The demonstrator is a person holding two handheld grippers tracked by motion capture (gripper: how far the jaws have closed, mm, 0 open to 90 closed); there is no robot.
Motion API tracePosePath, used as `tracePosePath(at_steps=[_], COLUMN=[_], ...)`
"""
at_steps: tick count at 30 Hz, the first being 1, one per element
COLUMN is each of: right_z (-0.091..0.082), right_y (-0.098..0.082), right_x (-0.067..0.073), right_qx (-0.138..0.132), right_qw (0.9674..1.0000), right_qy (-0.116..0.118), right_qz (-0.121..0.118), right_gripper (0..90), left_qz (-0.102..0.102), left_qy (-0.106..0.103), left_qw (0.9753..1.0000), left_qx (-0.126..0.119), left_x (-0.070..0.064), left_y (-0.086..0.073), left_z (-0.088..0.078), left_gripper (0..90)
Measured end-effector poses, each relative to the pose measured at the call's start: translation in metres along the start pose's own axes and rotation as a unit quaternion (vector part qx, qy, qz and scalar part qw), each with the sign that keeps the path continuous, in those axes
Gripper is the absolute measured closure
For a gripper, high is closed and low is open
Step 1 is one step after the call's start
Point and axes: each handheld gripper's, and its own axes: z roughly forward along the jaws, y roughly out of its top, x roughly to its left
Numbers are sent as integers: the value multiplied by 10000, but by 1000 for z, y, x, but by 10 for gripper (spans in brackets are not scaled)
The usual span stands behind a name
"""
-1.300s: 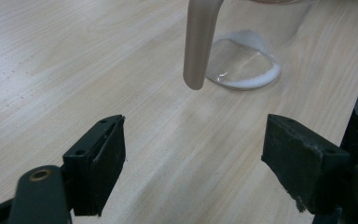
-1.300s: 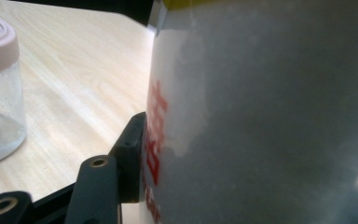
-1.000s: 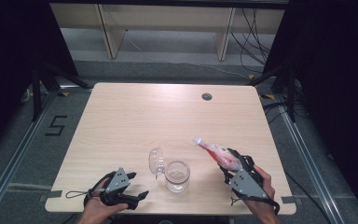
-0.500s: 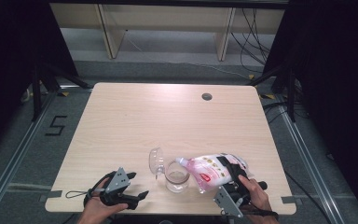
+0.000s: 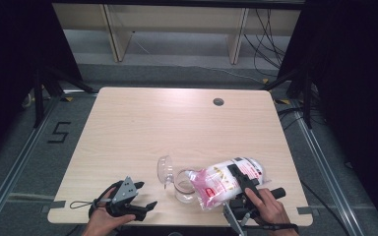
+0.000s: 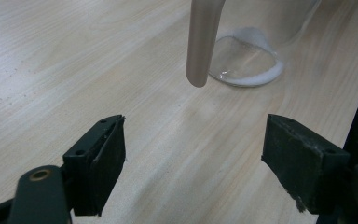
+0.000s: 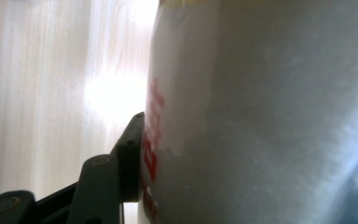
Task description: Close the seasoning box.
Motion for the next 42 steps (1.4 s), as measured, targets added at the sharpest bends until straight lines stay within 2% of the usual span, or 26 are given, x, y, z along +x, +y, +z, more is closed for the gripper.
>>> tracePosePath(at_steps=[1,2,3,4,5,6,7,8,9,10,13,14,18,19,20,25,26,27,28,30,35,42], right_z=[-3,-3,-2,-2,-2,-3,-3,-1,-1,-2,-3,-1,-1,-1,-2,-2,-2,-3,-3,-2,-4,-4], right_y=[0,1,1,3,4,5,5,5,5,7,7,8,8,8,8,8,8,8,9,10,11,11], right_x=[8,11,8,13,11,10,10,11,11,9,10,6,4,4,5,5,5,8,4,3,3,2], right_qx=[205,260,165,248,252,334,334,216,216,289,339,208,212,232,375,372,372,469,418,370,451,475], right_qw=[9984,9970,9988,9983,9993,9992,9992,9996,9996,9996,9994,9989,9985,9983,9979,9972,9972,9977,9971,9969,9966,9953], right_qy=[-1,25,-47,7,-24,97,97,-35,-35,-11,-28,-118,-163,-144,-26,-82,-82,-45,-97,-123,-130,-140], right_qz=[527,729,450,528,261,203,203,148,148,-20,-116,-399,-473,-514,-519,-639,-639,-491,-627,-690,-681,-832], right_gripper=[473,473,473,474,474,475,475,476,476,476,477,478,479,479,480,481,481,482,483,483,484,487], left_qz=[-2,-4,-2,-1,0,-2,-2,25,25,-3,36,19,-9,8,-39,-58,-58,-61,-52,-56,-61,-8], left_qy=[0,-1,5,1,1,-1,-1,4,4,-2,21,33,-3,2,2,12,-6,-5,-15,-14,-1,-1], left_qw=[10000,10000,10000,10000,10000,10000,10000,10000,10000,10000,10000,10000,10000,10000,10000,10000,10000,10000,10000,10000,10000,10000], left_qx=[-3,-7,-3,1,-5,-6,-6,31,31,-12,13,29,-7,11,-25,-34,-20,-23,-43,-43,-22,-17], left_x=[0,0,0,0,0,0,0,0,0,0,1,1,0,0,0,-1,0,0,-1,-1,0,0], left_y=[0,0,0,0,0,0,0,0,0,0,0,0,0,0,0,0,0,0,0,0,0,0], left_z=[0,0,0,0,0,0,0,0,0,0,-1,-1,0,0,1,0,0,0,1,1,1,1], left_gripper=[209,209,209,209,209,209,209,209,208,208,207,206,206,206,206,205,205,206,205,205,205,206])
